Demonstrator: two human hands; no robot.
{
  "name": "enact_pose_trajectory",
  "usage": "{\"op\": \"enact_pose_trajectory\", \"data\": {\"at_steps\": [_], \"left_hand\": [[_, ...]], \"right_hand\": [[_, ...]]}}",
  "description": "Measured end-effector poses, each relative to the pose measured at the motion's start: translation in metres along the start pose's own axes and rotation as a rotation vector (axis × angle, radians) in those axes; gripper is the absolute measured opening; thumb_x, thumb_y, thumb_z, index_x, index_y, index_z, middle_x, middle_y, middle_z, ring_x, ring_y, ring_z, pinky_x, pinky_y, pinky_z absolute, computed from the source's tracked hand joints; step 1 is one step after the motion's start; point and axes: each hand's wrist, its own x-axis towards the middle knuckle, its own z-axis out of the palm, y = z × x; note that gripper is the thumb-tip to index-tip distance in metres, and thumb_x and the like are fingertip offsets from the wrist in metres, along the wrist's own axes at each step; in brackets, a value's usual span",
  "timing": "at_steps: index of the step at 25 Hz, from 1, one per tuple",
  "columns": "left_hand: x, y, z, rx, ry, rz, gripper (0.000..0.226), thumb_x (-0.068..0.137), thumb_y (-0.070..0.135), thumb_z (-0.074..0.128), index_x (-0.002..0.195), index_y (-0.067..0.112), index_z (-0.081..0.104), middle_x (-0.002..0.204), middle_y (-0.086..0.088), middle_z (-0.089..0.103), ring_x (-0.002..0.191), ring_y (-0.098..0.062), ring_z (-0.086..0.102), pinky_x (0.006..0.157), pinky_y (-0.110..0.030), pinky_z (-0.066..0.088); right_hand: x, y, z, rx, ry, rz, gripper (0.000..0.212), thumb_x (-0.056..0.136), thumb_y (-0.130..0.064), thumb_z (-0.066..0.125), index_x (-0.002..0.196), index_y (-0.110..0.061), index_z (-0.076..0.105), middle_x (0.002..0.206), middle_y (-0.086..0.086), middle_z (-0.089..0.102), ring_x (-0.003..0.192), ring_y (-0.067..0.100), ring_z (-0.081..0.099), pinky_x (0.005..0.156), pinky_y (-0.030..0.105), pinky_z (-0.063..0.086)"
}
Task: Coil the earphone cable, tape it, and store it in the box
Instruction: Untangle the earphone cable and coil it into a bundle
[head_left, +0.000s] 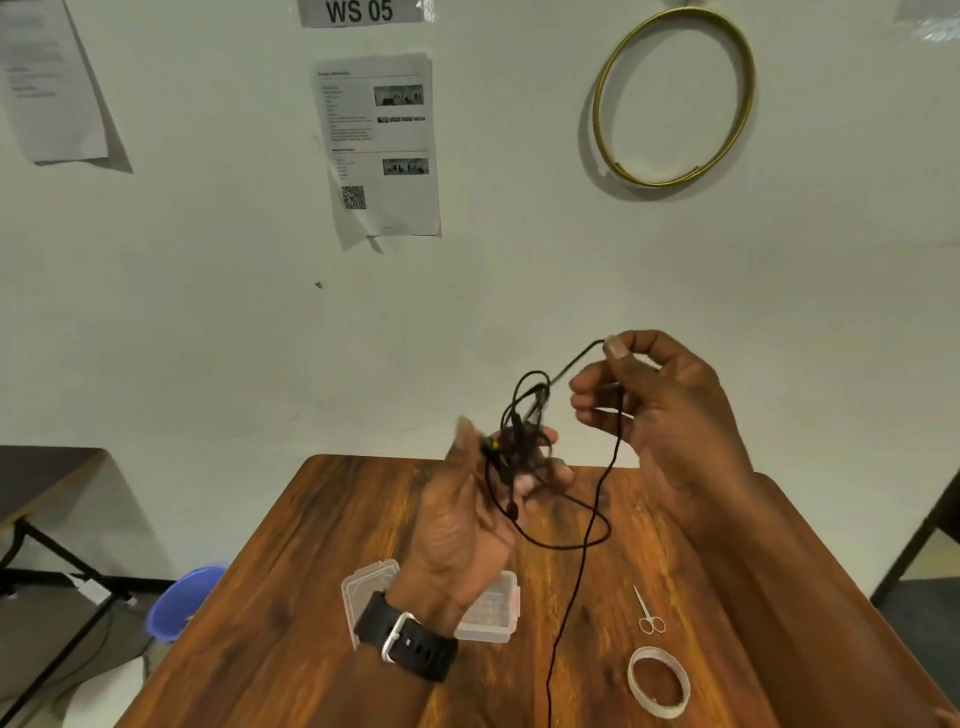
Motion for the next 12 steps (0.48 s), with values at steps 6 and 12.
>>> {"op": "enact_pose_trajectory", "data": {"at_steps": [6, 12], "left_hand": [[0.000, 0.072, -0.027, 0.229, -0.021, -0.094, 0.040, 0.069, 0.013, 0.085, 0.103, -0.001, 0.070, 0.056, 0.005, 0.051, 0.028, 0.000, 0.035, 0.035, -0.016, 0.034], [-0.012, 0.149, -0.051, 0.765, 0.483, 0.227, 0.015, 0.088, -0.001, 0.060, 0.093, 0.007, 0.072, 0.058, 0.006, 0.065, 0.038, -0.007, 0.046, 0.052, -0.021, 0.057]], "right_hand": [[0.050, -0.040, -0.053, -0.626, -0.246, -0.077, 0.024, 0.076, -0.034, 0.075, 0.076, -0.011, 0.070, 0.053, 0.004, 0.043, 0.042, 0.008, 0.030, 0.041, 0.019, 0.022], [0.058, -0.103, -0.112, -1.093, -0.314, -0.067, 0.014, 0.082, -0.032, 0.073, 0.071, -0.022, 0.076, 0.039, 0.000, 0.037, 0.037, 0.007, 0.028, 0.038, 0.016, 0.025]]}}
